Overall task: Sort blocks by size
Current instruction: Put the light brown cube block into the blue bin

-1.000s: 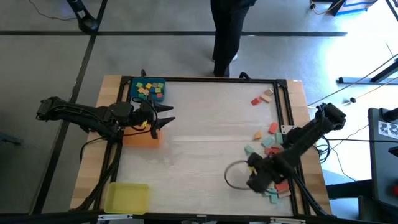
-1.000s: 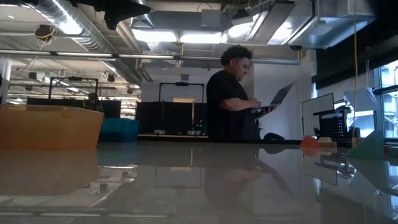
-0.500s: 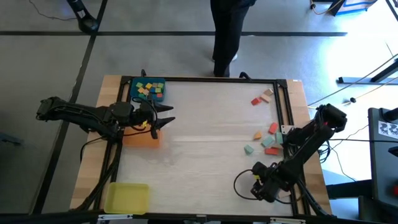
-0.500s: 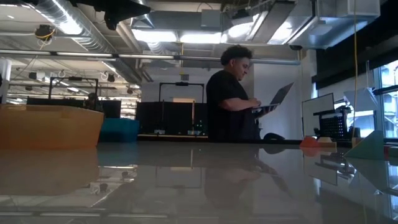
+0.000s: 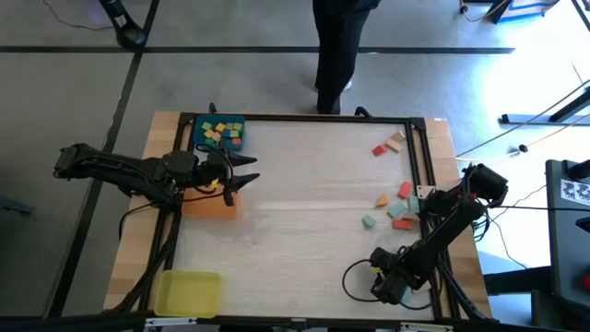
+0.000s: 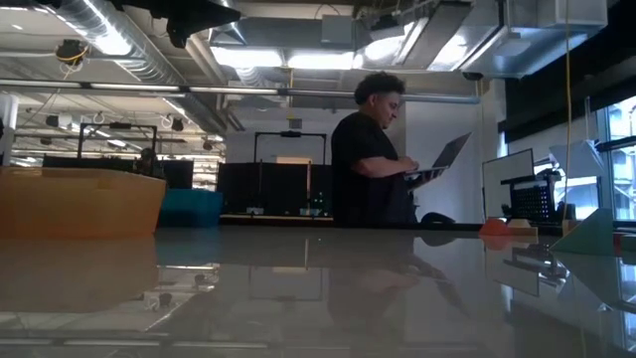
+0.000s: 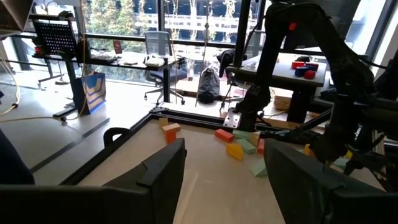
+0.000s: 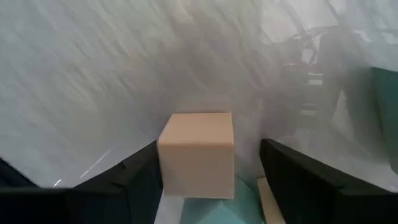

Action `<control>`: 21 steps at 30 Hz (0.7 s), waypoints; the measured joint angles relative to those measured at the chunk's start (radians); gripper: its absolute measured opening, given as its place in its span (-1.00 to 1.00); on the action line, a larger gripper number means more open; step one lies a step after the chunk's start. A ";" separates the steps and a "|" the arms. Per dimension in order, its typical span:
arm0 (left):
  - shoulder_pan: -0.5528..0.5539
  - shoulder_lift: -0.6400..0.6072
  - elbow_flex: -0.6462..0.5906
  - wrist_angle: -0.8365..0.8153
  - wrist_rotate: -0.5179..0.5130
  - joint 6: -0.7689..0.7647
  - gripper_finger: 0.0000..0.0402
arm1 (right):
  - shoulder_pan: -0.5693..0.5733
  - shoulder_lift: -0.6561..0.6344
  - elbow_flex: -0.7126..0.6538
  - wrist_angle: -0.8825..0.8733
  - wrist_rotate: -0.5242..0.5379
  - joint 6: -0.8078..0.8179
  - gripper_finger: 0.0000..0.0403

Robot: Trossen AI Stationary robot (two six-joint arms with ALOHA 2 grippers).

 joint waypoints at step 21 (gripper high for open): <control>0.000 0.000 0.000 -0.004 0.000 0.000 0.02 | -0.183 -0.010 0.139 -0.094 0.104 -0.469 -0.27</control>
